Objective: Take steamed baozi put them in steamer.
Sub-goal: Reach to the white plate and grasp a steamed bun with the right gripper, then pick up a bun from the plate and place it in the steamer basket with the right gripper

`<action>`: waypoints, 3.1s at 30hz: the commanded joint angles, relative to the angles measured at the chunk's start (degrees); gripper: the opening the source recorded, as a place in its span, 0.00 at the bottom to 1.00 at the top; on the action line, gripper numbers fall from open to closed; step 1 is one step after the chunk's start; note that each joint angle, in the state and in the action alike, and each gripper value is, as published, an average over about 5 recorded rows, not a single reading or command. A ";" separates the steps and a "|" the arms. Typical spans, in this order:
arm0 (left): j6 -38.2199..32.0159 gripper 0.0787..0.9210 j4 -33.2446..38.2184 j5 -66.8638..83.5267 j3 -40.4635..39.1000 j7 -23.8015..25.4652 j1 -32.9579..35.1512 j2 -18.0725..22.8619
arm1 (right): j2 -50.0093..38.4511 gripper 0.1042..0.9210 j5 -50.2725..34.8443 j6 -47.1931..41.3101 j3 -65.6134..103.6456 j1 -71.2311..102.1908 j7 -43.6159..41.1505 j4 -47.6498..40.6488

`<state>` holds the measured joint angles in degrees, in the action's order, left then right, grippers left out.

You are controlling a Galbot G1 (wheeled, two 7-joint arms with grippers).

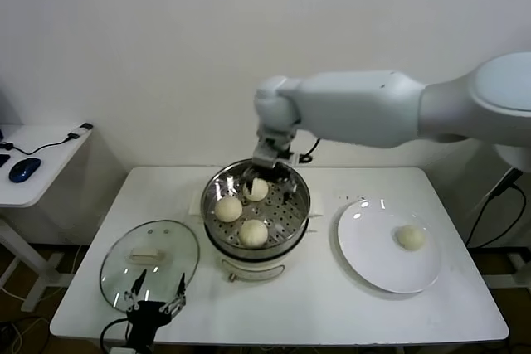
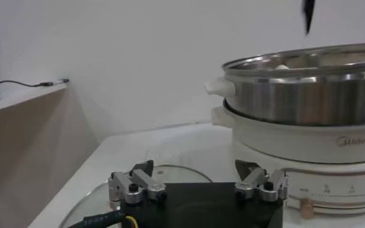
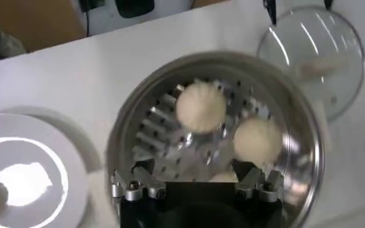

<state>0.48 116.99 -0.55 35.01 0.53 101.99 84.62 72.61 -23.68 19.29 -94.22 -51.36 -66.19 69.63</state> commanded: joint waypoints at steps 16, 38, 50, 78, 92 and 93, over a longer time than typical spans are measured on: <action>0.37 0.88 0.07 0.35 0.41 0.24 -0.45 0.17 | -37.89 0.88 4.45 -23.35 13.32 29.22 4.66 -13.21; 0.12 0.88 -0.66 -0.18 0.74 0.25 0.56 0.85 | -30.90 0.88 12.73 -23.50 22.83 40.18 5.70 -20.57; 0.19 0.88 -0.89 -0.37 0.42 0.28 0.52 0.80 | -30.17 0.88 13.53 -24.04 23.06 40.42 6.30 -20.13; 0.39 0.88 0.36 -1.04 -0.33 0.08 1.21 0.15 | -17.12 0.69 -34.06 -37.86 -9.87 -20.30 7.44 15.05; 0.84 0.88 1.61 -0.19 0.01 0.34 0.40 0.10 | -2.51 0.69 -32.54 -46.94 -2.94 2.03 21.68 13.70; 0.84 0.88 1.63 -0.16 0.10 0.34 0.36 0.11 | -2.03 0.69 -31.28 -47.10 -3.04 3.35 22.02 12.32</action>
<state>1.28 118.50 -0.70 35.37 0.89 102.38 84.75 60.60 -52.98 -22.30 -96.69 -55.20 -51.26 82.06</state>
